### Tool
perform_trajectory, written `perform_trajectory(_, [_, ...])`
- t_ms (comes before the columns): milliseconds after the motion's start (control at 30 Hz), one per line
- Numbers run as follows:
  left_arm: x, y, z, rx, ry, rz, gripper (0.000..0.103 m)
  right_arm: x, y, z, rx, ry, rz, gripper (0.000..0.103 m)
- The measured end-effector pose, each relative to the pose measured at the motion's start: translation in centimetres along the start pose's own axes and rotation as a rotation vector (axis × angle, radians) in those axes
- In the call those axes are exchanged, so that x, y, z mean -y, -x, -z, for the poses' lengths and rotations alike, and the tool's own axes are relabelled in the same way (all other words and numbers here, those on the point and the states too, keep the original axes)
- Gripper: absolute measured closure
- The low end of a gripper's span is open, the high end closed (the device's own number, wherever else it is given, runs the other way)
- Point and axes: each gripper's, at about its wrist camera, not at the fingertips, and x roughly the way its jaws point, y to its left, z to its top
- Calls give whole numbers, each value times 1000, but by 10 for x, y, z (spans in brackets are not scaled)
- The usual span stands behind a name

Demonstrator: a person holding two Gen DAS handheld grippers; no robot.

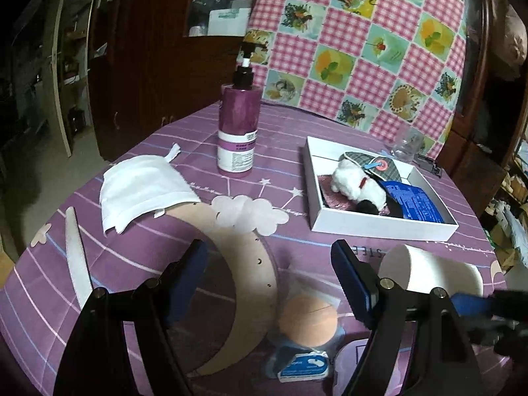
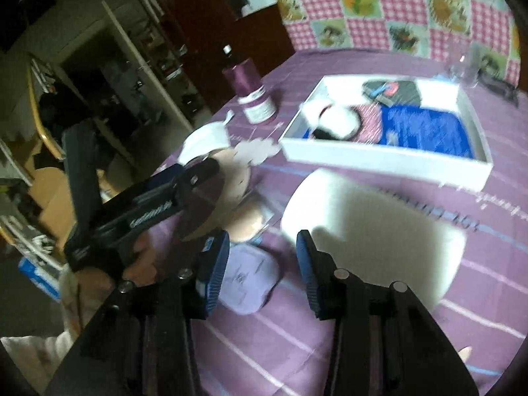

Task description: Organize soft objects

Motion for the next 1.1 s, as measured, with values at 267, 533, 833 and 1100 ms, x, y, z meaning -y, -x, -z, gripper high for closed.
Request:
perform_trajectory(267, [-4,-7,4,-92,21,39,25,-2,-12,6,-58,0,49,59])
perform_trajectory(533, [-2,-17,9,-175,8,72,30,-8,-39,14,-165,16,79,59])
perform_trajectory(833, [20,-34,23,-271,-97,66,31,-13,-59,19,-235,51,100,72])
perform_trajectory(1100, [15,-36,22,-268,-79,58,30,-13,-43,16,-190,23,60,95])
